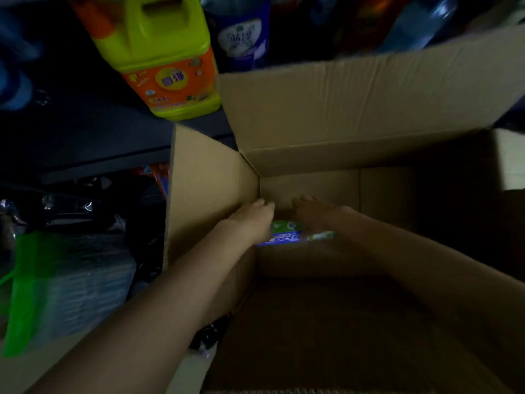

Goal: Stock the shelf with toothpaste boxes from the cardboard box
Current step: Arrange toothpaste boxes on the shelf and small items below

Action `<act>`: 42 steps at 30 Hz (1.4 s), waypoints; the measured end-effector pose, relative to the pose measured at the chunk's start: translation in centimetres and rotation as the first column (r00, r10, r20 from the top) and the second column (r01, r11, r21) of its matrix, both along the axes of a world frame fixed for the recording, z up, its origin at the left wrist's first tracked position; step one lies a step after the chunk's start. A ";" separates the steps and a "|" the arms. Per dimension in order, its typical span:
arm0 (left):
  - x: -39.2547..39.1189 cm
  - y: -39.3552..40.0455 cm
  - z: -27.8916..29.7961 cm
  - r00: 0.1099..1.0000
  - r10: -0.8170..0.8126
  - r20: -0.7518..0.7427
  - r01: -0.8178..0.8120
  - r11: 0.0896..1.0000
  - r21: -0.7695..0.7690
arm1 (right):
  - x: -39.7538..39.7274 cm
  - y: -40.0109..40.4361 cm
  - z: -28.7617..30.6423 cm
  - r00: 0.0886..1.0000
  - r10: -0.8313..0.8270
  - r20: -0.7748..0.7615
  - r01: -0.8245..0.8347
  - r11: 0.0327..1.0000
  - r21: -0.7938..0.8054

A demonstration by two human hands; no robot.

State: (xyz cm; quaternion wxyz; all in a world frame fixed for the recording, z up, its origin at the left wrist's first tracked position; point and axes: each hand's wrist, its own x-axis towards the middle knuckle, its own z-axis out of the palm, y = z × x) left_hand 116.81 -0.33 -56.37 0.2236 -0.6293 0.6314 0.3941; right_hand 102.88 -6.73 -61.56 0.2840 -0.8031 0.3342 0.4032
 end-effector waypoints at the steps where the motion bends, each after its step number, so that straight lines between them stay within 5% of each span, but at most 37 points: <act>1: 0.0 -0.2 2.0 0.999 -0.010 -0.038 0.009 1.000 -0.013 | -0.2 -0.4 2.9 0.994 -0.101 -0.032 0.104 0.988 0.111; 6: 1.8 -2.5 15.7 0.991 -0.075 -0.113 0.080 0.996 0.032 | 0.1 -2.4 20.1 0.982 -0.149 -0.115 0.183 0.899 0.398; 11: 5.8 -4.7 32.6 0.980 -0.135 -0.148 0.151 0.983 0.103 | 1.7 -3.9 38.4 0.970 -0.238 0.051 0.212 0.929 0.305; 19: 10.9 -3.2 52.6 0.985 -0.083 -0.150 0.030 0.945 -0.325 | 5.4 -2.5 59.5 0.928 -0.101 0.359 0.129 0.990 -0.056; 21: 11.8 -2.9 55.6 0.993 -0.030 -0.112 -0.038 0.831 -0.555 | 6.0 -1.9 62.5 0.888 -0.086 0.451 0.160 0.979 -0.128; 24: 13.2 -2.1 58.3 0.941 0.106 -0.320 -0.331 0.473 -0.817 | 6.0 -1.6 65.1 0.746 -0.159 0.647 0.283 0.955 -0.091; 27: 13.8 -0.8 59.2 0.699 0.152 -0.699 -0.711 0.261 -0.653 | 6.1 -2.3 66.1 0.590 -0.293 0.753 0.388 0.920 0.054; 29: 13.7 0.0 59.2 0.408 0.212 -0.888 -0.890 0.308 -0.335 | 6.7 -2.7 66.1 0.427 -0.443 0.788 0.418 0.870 0.263; 31: 13.3 0.5 58.9 0.294 0.276 -0.915 -0.881 0.449 -0.148 | 7.6 -3.1 66.0 0.277 -0.536 0.797 0.396 0.820 0.414; 34: 12.7 -0.3 58.8 0.315 0.237 -0.919 -0.833 0.533 -0.148 | 8.9 -3.5 66.5 0.138 -0.618 0.774 0.361 0.759 0.542; 42: 13.2 -3.6 61.9 0.432 0.190 -0.882 -0.770 0.586 -0.251 | 9.1 -6.3 69.4 0.001 -0.722 0.692 0.286 0.664 0.691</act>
